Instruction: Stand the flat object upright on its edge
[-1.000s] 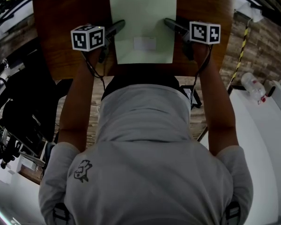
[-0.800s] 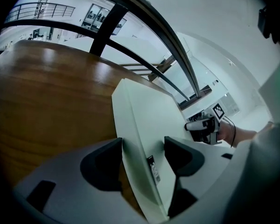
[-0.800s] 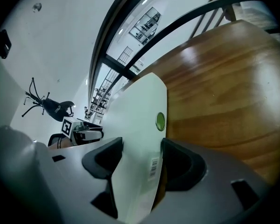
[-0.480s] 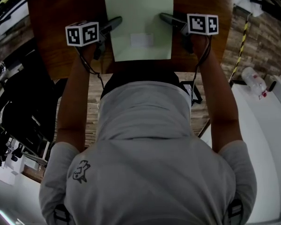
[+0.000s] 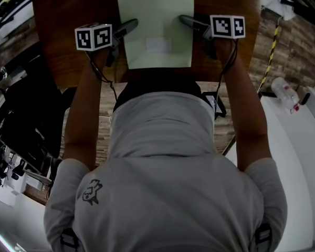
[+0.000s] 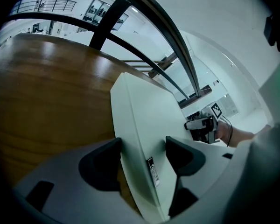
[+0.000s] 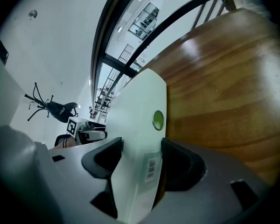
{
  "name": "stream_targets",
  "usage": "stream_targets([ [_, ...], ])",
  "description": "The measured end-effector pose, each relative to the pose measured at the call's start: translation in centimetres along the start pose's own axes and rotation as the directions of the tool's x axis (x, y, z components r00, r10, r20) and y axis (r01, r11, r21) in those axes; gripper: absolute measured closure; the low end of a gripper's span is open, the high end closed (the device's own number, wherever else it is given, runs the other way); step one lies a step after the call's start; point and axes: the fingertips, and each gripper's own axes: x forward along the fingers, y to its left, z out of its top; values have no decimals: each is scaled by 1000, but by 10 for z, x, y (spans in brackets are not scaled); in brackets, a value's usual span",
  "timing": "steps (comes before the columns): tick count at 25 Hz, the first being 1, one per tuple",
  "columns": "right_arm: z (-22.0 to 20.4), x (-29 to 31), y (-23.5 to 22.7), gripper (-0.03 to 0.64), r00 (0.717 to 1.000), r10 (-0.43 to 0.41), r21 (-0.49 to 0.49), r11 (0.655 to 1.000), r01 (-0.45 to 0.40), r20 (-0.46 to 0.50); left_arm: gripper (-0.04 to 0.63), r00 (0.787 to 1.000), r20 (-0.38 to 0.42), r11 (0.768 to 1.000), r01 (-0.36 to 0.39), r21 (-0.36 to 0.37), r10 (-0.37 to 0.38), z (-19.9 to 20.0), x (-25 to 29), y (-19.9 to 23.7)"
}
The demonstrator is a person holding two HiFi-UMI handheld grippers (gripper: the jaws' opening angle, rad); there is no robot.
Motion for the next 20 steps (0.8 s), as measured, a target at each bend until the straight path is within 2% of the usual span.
stream_targets([
  [7,-5,-10,5,364,1000,-5,-11,1000,5,1,293,1000,-2,1000,-3,16,3,-1,-5,-12],
  [20,5,-29,46,364,997,-46,-115,992,52,56,298,999,35,995,-13,98,10,9,-36,-31],
])
